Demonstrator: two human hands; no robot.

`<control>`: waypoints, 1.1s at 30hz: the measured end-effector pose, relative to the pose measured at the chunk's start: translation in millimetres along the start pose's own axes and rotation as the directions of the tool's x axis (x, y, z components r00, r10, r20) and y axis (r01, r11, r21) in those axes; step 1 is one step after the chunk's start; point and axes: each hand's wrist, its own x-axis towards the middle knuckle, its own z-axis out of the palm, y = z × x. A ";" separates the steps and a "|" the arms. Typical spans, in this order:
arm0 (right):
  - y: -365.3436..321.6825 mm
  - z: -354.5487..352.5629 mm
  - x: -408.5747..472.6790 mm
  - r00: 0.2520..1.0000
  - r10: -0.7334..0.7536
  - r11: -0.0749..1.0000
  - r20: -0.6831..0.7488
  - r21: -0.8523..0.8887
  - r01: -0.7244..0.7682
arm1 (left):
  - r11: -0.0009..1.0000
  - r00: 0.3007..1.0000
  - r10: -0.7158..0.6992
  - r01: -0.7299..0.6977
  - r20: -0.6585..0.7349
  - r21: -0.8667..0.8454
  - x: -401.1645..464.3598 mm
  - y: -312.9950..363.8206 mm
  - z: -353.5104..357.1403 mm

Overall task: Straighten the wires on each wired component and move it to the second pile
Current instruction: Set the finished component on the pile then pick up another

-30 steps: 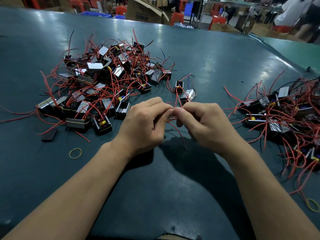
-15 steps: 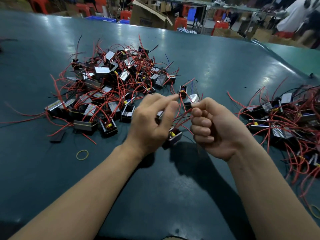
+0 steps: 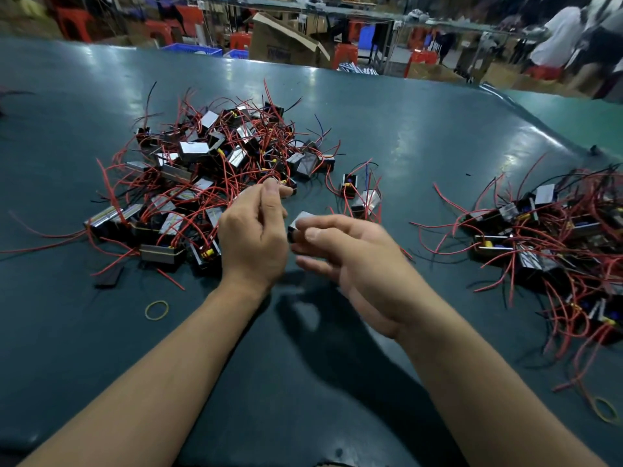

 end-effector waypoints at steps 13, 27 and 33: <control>-10.3 -85.3 29.1 0.723 -0.127 0.937 -0.679 -0.321 -0.136 | 0.980 0.963 0.098 -0.138 0.250 0.145 -4.8 -1.9 4.0; 15.7 -80.5 49.5 0.780 -0.580 0.333 -0.234 -0.942 -0.034 | 0.901 0.910 -0.017 -0.165 0.413 0.401 -5.6 -11.1 9.6; 20.7 -65.8 57.6 0.893 -0.450 0.404 -0.009 -0.894 0.195 | 0.923 0.922 0.007 -0.156 0.388 0.352 -5.5 -9.2 7.8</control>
